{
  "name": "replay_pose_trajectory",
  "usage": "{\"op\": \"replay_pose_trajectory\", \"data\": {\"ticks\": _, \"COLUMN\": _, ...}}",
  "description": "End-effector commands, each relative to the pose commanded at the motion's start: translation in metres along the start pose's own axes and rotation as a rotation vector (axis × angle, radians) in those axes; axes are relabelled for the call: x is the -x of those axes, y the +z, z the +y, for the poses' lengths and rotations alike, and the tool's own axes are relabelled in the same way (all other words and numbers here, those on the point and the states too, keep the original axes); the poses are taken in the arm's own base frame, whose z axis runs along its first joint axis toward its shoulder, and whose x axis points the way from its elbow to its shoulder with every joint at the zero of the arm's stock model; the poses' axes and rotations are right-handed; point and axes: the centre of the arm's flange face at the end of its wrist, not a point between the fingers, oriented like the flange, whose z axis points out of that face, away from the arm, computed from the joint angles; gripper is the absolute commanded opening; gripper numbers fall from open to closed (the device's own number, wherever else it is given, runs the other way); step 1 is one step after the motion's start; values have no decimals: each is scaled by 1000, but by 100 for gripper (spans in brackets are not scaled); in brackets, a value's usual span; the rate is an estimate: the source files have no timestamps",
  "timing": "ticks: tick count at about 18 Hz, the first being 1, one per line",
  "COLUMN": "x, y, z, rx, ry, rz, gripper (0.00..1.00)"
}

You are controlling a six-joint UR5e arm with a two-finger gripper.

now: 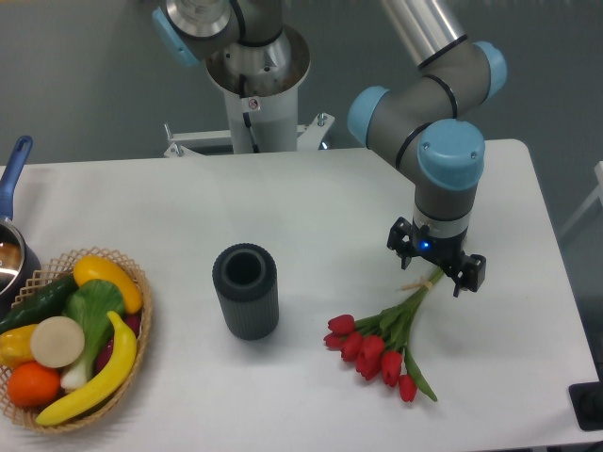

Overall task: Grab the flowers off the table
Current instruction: 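Lower the open gripper onto the green tulip stems and close it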

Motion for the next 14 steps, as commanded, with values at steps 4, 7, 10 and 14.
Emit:
{"op": "replay_pose_trajectory", "data": {"ticks": 4, "x": 0, "y": -1, "z": 1, "rx": -2, "ry": -3, "rz": -1, "gripper": 100}}
{"op": "replay_pose_trajectory", "data": {"ticks": 7, "x": 1, "y": 5, "z": -2, "rx": -43, "ry": -9, "rz": -7, "gripper": 100}}
{"op": "replay_pose_trajectory", "data": {"ticks": 10, "x": -8, "y": 20, "z": 1, "rx": -78, "ry": -17, "rz": -10, "gripper": 100}}
{"op": "replay_pose_trajectory", "data": {"ticks": 14, "x": -20, "y": 53, "z": 0, "rx": -64, "ry": -5, "rz": 37, "gripper": 100}}
